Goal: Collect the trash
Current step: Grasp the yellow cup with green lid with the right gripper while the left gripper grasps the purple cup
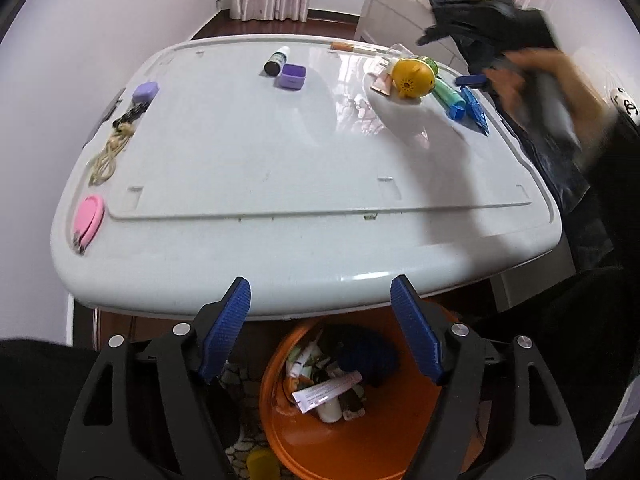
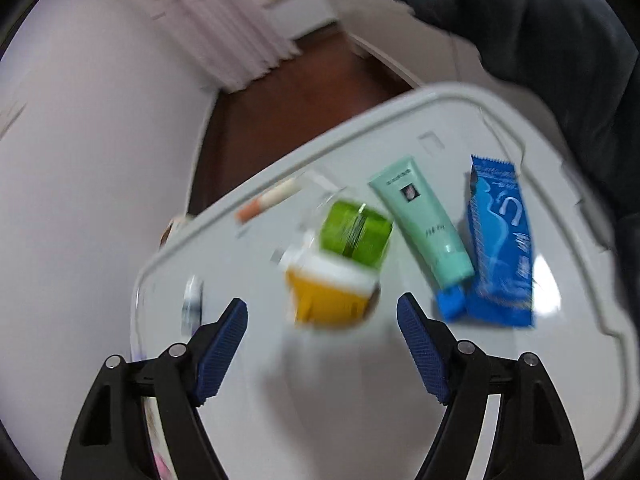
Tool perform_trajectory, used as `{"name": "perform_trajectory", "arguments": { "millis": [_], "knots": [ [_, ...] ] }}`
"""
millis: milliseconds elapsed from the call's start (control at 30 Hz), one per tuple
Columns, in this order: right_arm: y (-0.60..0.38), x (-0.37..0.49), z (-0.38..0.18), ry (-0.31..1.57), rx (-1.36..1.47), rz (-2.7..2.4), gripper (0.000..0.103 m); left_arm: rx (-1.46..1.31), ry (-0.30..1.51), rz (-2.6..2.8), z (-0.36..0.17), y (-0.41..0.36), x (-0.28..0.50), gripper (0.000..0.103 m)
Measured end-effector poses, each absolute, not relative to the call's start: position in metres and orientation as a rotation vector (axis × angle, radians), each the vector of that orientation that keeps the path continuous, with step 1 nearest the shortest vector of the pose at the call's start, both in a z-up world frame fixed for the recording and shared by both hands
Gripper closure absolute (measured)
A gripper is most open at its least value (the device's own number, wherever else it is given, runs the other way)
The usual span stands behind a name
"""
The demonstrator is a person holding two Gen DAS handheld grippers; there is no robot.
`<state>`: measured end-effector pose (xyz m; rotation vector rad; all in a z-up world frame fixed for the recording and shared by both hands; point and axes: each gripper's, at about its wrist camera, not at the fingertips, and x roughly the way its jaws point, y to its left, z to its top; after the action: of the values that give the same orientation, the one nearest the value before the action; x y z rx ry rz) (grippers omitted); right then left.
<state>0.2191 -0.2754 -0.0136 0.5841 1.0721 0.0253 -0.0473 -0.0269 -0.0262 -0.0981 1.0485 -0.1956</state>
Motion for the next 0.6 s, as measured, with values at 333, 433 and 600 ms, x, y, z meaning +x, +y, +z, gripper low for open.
{"name": "perform_trajectory", "arguments": {
  "millis": [333, 433, 600],
  "knots": [
    [-0.252, 0.282, -0.057, 1.186, 0.507, -0.059, 0.057, -0.138, 1.080, -0.198, -0.039, -0.016, -0.034, 0.032],
    [-0.242, 0.267, -0.059, 1.186, 0.475, 0.017, 0.058, -0.135, 1.074, -0.192, -0.034, -0.015, -0.028, 0.032],
    [-0.238, 0.204, -0.048, 1.192, 0.493, 0.165, 0.058, -0.157, 1.021, -0.168, -0.009, -0.009, 0.020, 0.032]
  ]
}}
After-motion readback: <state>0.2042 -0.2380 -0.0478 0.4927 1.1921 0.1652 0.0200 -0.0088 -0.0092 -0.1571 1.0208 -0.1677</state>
